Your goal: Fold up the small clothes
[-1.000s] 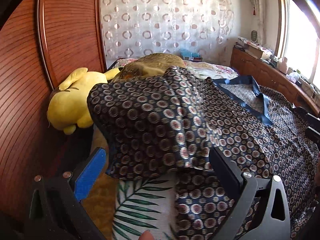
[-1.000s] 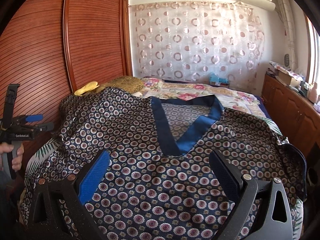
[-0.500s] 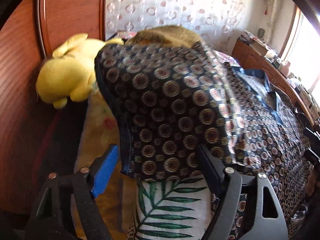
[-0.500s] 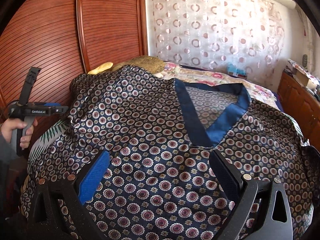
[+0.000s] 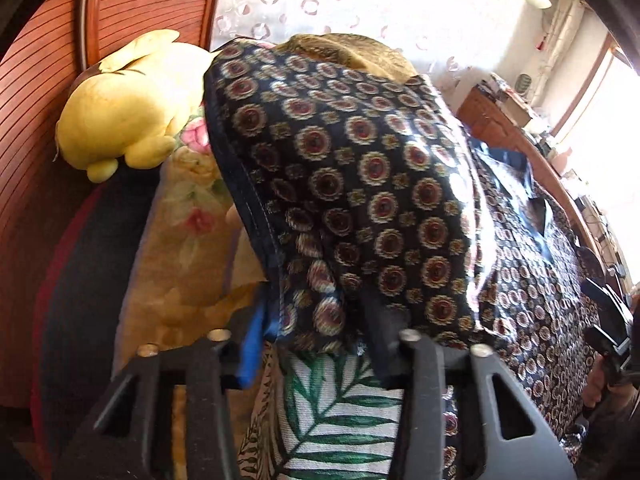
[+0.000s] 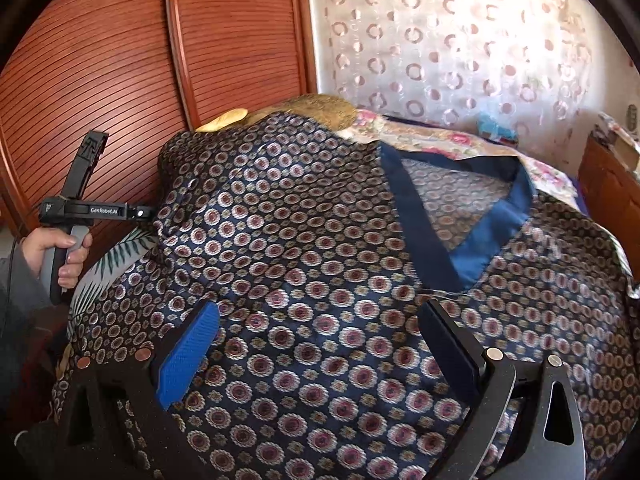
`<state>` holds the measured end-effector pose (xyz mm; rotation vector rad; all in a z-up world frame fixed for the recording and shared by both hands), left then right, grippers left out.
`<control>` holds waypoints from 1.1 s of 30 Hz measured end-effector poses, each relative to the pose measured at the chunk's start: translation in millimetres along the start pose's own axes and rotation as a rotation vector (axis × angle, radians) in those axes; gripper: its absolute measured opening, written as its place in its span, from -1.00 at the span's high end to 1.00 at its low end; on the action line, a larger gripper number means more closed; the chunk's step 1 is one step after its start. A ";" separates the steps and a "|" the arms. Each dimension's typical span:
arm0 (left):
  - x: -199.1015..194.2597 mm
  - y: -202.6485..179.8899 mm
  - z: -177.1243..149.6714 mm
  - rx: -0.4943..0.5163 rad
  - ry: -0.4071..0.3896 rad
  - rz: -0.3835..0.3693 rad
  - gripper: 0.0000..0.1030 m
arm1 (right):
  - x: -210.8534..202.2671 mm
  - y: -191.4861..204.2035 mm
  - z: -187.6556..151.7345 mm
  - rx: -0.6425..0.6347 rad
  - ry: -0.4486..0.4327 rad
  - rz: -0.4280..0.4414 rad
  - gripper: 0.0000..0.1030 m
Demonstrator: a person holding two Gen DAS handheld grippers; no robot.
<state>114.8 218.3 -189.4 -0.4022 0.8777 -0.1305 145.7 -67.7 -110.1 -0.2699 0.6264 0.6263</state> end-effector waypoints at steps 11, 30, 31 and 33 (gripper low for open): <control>-54.6 -40.9 31.3 0.125 -0.201 0.052 0.91 | -10.7 -9.8 -2.9 0.027 -0.030 -0.002 -0.94; -39.5 -174.0 32.0 0.342 -0.211 -0.079 0.32 | -36.9 -46.1 -20.1 0.108 -0.059 -0.064 -0.89; -46.7 -172.4 32.3 0.337 -0.225 -0.080 0.16 | -36.6 -44.1 -19.2 0.106 -0.059 -0.063 -0.89; -56.9 -170.3 33.7 0.342 -0.251 -0.067 0.09 | -37.9 -41.8 -16.7 0.099 -0.061 -0.061 -0.89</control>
Point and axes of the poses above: each gripper's, at about its wrist camera, not at the fingertips, and x roughly the way its jaws point, y to its left, z to its top, the point moved 9 cm from there along x, roughly the way its jaws point, and after that the axes turned 7 degrees about -z, right-handed, at the moved point
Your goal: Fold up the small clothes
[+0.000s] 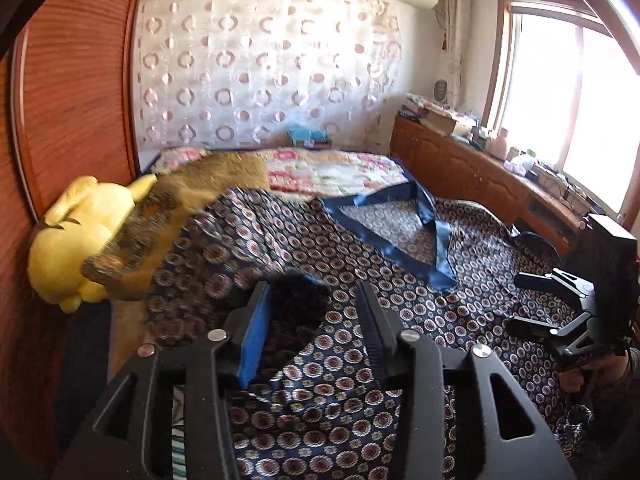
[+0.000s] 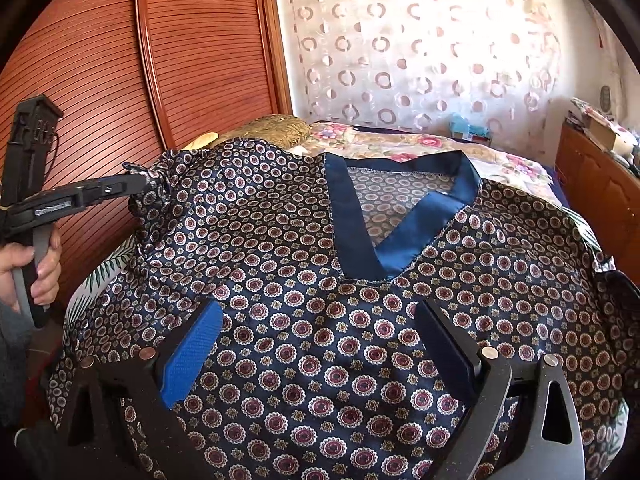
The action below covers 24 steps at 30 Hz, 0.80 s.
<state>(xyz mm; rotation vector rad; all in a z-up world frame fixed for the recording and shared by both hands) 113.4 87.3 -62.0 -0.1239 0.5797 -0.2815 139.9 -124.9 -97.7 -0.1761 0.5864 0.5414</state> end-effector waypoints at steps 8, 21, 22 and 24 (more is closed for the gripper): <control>-49.8 21.0 6.1 -0.009 -0.106 0.079 -0.57 | 2.8 26.1 26.1 -0.078 -0.042 0.032 -0.69; -90.5 78.8 -16.0 -0.108 -0.143 0.222 -0.57 | 49.1 140.1 86.3 -0.280 -0.101 0.261 -0.15; -92.3 81.5 -18.0 -0.113 -0.144 0.225 -0.57 | 55.5 150.0 88.5 -0.299 -0.098 0.271 -0.09; -95.7 87.4 -22.6 -0.120 -0.143 0.241 -0.57 | 68.8 168.2 90.6 -0.332 -0.093 0.292 -0.05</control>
Point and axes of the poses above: each gripper's, at about its wrist camera, not at the fingertips, and x roughly the way its jaws point, y to its left, z to its top, the point moved 9 cm from there along x, roughly the way its jaws point, and after that the axes turned 7 degrees about -z, right-handed, at the moved point
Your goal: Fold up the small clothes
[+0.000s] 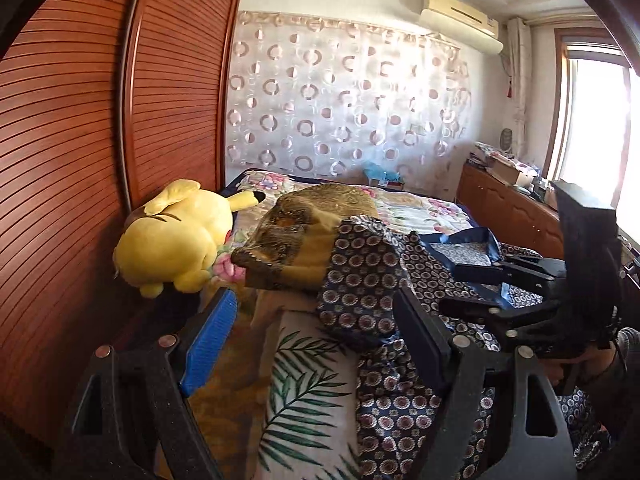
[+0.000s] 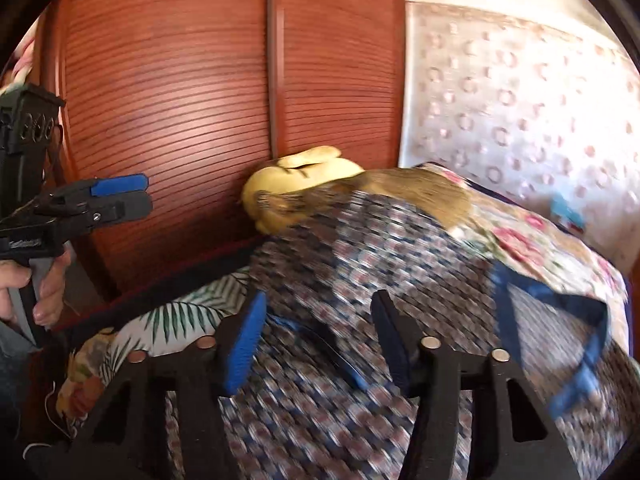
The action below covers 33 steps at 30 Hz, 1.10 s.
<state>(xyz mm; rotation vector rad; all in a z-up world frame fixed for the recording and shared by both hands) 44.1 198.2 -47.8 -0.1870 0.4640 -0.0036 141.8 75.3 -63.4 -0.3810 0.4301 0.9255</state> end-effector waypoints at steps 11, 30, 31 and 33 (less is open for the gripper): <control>2.0 10.7 -14.2 0.000 0.024 0.030 -0.57 | 96.5 26.3 -14.8 -0.195 0.174 -0.044 -0.05; 20.3 -7.2 -27.3 0.023 0.063 -0.004 -0.57 | 82.3 -51.4 39.9 0.066 0.016 -0.069 0.87; 21.9 -8.9 -28.2 0.025 0.065 -0.007 -0.57 | 84.3 -62.2 39.4 0.094 0.024 -0.094 0.87; 25.8 -13.0 -29.7 0.030 0.072 -0.014 -0.57 | 85.1 -77.8 35.0 0.155 0.045 -0.130 0.87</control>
Point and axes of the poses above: each gripper's, at about its wrist camera, not at the fingertips, and x roughly the way its jaws point, y to its left, z to its top, the point moved 9 cm from there along x, roughly the way its jaws point, and after that the axes turned 7 degrees about -z, right-handed, at the moved point
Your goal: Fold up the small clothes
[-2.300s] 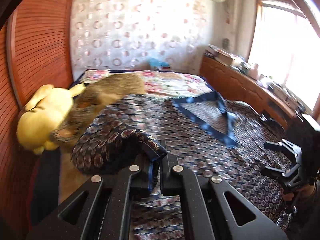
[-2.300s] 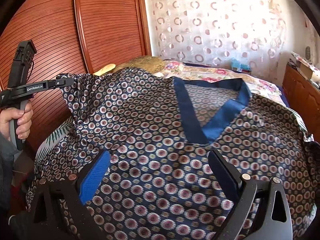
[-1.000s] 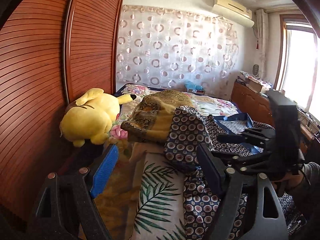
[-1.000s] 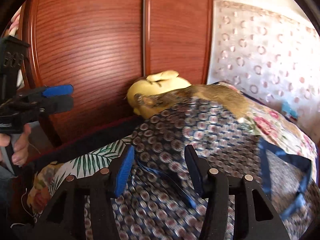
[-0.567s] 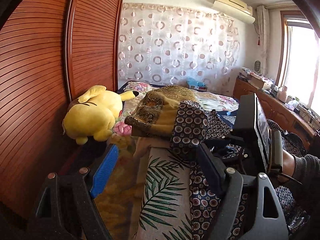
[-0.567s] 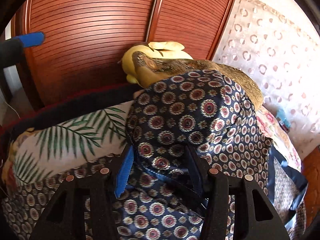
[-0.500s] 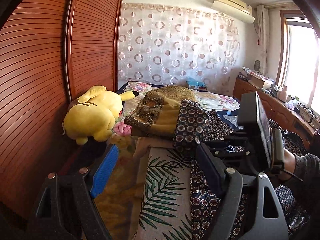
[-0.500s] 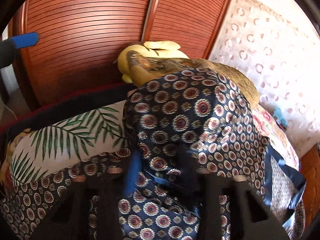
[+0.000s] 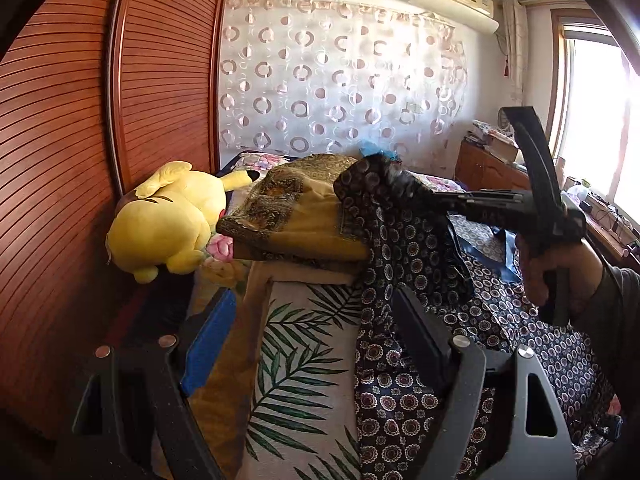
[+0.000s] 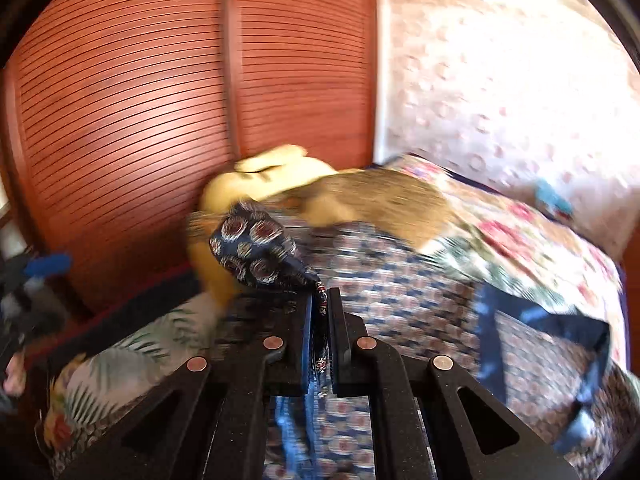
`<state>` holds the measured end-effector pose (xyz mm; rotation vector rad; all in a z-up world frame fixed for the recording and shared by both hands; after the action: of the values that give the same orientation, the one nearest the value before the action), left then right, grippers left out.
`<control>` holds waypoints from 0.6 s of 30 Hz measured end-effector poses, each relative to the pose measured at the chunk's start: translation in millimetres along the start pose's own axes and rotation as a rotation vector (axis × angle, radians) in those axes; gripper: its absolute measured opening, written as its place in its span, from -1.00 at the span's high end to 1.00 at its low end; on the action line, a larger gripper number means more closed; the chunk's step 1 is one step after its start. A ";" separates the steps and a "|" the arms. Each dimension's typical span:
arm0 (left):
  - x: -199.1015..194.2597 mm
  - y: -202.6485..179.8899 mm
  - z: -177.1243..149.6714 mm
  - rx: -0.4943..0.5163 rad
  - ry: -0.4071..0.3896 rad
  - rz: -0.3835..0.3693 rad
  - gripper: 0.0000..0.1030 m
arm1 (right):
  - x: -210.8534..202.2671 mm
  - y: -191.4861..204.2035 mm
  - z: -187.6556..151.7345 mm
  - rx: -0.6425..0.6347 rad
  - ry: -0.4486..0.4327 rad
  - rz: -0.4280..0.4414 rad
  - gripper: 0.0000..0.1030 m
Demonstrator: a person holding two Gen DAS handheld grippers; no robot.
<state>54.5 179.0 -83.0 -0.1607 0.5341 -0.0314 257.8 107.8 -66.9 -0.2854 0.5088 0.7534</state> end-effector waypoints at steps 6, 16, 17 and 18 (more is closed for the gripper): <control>11.2 -8.8 -2.9 0.011 0.021 -0.015 -0.57 | -16.3 -19.6 -8.0 0.071 0.035 -0.112 0.41; 29.8 -37.0 -8.8 0.035 0.053 -0.055 -0.57 | -72.2 -37.8 -50.9 0.044 0.083 -0.166 0.37; 32.8 -41.8 -9.7 0.038 0.058 -0.064 -0.57 | -76.2 -44.0 -58.7 0.040 0.097 -0.179 0.37; 35.5 -45.5 -10.6 0.041 0.063 -0.070 -0.57 | -80.3 -48.6 -67.2 0.035 0.117 -0.188 0.36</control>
<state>80.2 130.0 -102.6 -0.1382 0.5901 -0.1160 220.3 -0.9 -77.3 -0.3412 0.5957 0.5465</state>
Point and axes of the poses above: each gripper's, at about its wrist camera, not at the fingertips, and x roughly the way its jaws point, y to its left, z to its top, the point moved 9 cm from there along x, roughly the way its jaws point, and after that the axes turned 7 degrees about -z, right-handed, at the moved point
